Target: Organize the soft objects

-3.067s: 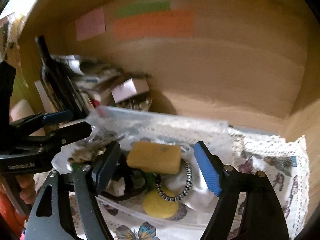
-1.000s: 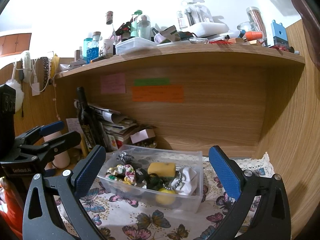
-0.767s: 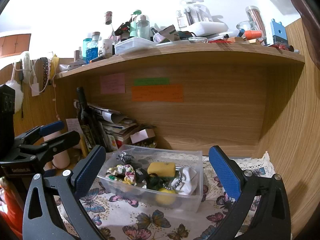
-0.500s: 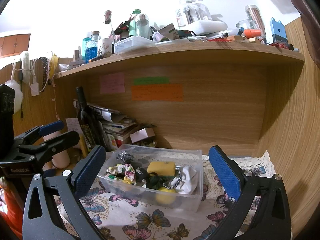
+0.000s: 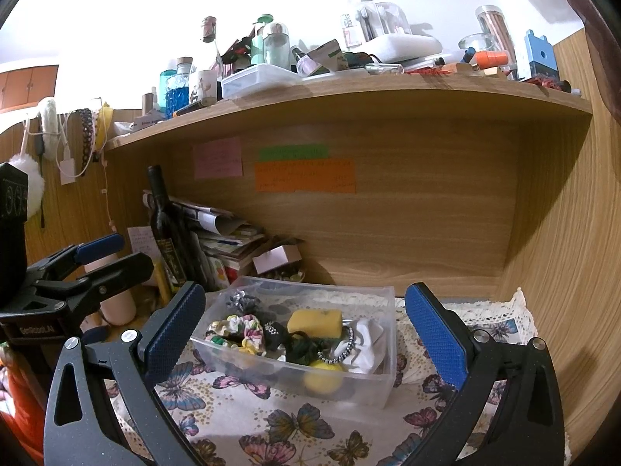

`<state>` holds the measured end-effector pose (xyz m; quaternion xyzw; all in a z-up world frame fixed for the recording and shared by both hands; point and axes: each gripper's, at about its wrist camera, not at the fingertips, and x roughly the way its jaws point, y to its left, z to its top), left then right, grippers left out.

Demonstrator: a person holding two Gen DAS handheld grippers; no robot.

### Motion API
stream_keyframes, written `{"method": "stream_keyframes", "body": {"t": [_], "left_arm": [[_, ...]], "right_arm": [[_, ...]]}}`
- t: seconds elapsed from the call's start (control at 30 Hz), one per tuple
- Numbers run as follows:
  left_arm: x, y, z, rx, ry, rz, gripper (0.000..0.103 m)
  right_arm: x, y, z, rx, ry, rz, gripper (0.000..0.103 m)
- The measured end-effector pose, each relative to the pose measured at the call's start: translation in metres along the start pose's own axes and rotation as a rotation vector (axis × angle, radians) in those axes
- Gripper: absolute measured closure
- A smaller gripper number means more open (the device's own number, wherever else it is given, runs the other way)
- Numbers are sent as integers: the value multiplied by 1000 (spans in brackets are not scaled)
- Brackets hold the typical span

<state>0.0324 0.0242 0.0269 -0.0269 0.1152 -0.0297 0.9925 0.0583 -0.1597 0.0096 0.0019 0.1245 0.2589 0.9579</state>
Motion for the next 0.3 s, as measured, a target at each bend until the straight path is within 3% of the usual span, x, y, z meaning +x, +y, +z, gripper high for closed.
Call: {"method": "stream_keyframes", "body": {"t": [0.3], "left_arm": [[2,5,-2,-14,16,-17,0]], "right_arm": [[3,1,-1,5,11,-9,0]]}}
